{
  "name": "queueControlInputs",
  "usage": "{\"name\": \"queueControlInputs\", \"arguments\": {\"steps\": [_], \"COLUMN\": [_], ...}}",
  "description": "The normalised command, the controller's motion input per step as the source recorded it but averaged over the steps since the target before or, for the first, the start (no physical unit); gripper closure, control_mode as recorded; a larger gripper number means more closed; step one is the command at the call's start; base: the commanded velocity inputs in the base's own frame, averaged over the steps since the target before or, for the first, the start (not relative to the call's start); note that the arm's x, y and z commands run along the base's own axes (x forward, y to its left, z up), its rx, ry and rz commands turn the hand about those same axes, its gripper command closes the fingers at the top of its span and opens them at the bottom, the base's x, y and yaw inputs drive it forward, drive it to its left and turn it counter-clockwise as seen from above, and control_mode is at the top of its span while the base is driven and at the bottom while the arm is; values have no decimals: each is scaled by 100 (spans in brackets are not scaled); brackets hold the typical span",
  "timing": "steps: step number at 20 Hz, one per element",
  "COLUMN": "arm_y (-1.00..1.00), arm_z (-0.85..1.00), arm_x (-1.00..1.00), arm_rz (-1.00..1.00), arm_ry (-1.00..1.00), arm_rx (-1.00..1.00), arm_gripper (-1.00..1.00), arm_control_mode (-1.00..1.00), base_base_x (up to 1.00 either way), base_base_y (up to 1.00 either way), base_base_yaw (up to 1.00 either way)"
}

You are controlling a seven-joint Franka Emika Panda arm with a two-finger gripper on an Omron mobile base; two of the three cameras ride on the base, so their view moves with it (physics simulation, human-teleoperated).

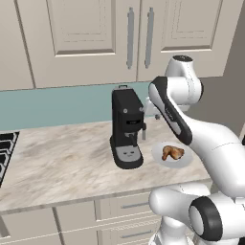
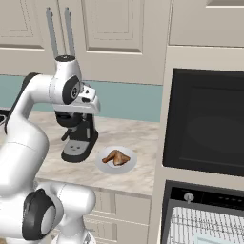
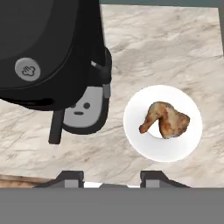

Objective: Place the chicken drumstick on the bottom rack of the oven.

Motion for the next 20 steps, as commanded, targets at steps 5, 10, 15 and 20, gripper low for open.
{"name": "queueControlInputs", "arguments": {"steps": [5, 10, 15, 20], "arm_y": [-9, -27, -29, -53], "arm_z": [-2, -39, -65, -64], "arm_x": [-9, -7, -6, 0], "arm_rz": [-2, -40, -55, -44], "arm_ry": [0, 2, 8, 13], "arm_rx": [2, 8, 8, 9], "arm_gripper": [-100, -100, -100, -100], "arm_control_mode": [-100, -100, -100, -100], "base_base_x": [0, 0, 0, 0], "base_base_y": [0, 0, 0, 0], "base_base_yaw": [0, 0, 0, 0]}}
